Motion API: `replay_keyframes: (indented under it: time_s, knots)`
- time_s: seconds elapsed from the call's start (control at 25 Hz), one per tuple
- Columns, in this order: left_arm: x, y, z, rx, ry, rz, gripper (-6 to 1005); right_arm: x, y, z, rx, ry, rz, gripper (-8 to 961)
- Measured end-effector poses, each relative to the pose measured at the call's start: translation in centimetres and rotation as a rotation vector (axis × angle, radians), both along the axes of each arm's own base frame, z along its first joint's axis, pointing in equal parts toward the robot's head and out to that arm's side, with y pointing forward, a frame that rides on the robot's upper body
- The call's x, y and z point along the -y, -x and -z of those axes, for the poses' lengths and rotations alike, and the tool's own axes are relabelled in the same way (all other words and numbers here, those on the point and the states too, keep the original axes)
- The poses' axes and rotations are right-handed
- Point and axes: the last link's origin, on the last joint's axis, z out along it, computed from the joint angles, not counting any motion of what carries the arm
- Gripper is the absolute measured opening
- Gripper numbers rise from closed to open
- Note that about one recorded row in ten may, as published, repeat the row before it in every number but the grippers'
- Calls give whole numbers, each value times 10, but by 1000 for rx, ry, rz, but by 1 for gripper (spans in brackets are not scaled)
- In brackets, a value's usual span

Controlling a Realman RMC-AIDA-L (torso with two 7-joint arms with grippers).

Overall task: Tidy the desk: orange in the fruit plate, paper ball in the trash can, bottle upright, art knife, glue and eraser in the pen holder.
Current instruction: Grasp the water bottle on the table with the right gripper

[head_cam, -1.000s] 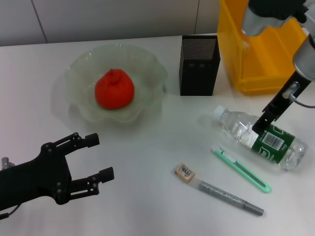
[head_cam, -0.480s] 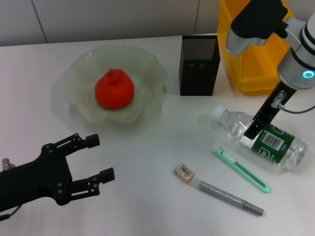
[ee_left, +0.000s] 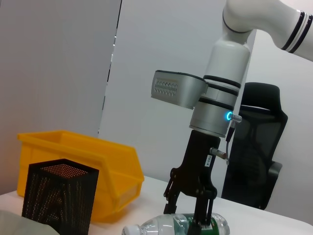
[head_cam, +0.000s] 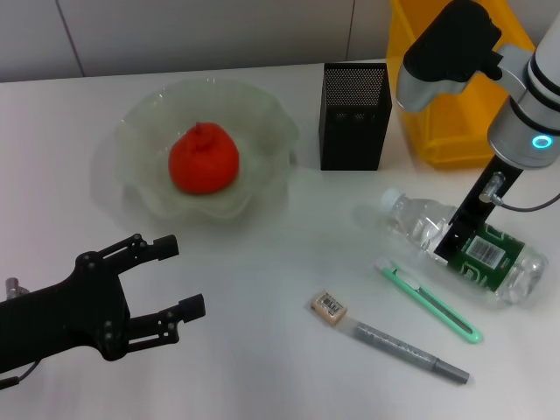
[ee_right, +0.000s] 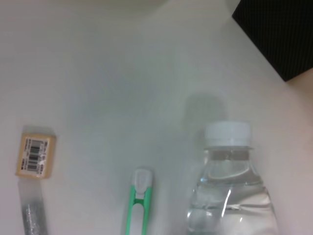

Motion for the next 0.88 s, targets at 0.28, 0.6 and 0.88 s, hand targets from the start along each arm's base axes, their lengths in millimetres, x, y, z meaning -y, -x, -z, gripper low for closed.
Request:
replay_keyframes:
  time_s: [0.28,0.6,0.88]
  knots:
    - [0,0,0,0,0,-3,860,-2,-5,6,22,4,9,827]
    - [1,1,2,2,2,-6,860,-3,-13,15,25,5,18,827]
    - [1,1,2,2,2,-7,860,-3,-20,24,34,8,20,827]
